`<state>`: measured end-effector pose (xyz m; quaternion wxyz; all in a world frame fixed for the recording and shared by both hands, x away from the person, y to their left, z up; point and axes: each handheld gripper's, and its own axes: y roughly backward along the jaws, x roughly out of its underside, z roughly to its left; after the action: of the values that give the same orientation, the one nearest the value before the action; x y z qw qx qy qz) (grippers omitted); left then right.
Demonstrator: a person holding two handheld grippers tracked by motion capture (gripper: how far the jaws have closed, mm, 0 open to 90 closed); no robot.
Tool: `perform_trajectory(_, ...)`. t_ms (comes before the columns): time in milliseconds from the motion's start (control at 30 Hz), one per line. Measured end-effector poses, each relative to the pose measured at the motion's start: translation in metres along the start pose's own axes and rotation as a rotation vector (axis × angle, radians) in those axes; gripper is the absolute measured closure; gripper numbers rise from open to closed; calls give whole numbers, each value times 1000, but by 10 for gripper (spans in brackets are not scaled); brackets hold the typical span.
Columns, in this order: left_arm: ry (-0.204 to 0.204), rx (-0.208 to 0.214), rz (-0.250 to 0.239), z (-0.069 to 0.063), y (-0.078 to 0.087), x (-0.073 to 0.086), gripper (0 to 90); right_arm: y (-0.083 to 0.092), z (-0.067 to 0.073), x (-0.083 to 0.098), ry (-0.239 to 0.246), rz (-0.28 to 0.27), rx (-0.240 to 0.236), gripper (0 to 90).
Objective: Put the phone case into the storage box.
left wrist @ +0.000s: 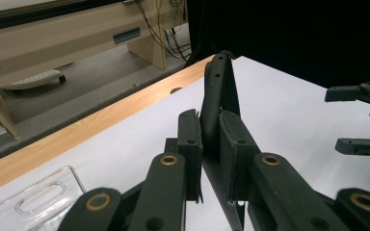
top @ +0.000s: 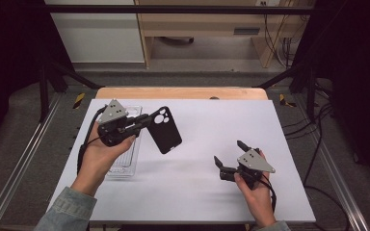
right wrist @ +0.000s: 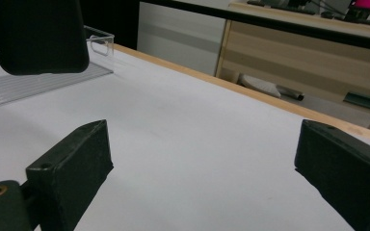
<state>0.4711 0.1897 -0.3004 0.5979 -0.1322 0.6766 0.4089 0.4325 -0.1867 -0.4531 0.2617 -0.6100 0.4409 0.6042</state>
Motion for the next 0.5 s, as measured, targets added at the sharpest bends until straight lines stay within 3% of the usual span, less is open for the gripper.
perform_trajectory(500,-36,-25,8,17,18,-13,801,20,-6,5,0,-28,21,38)
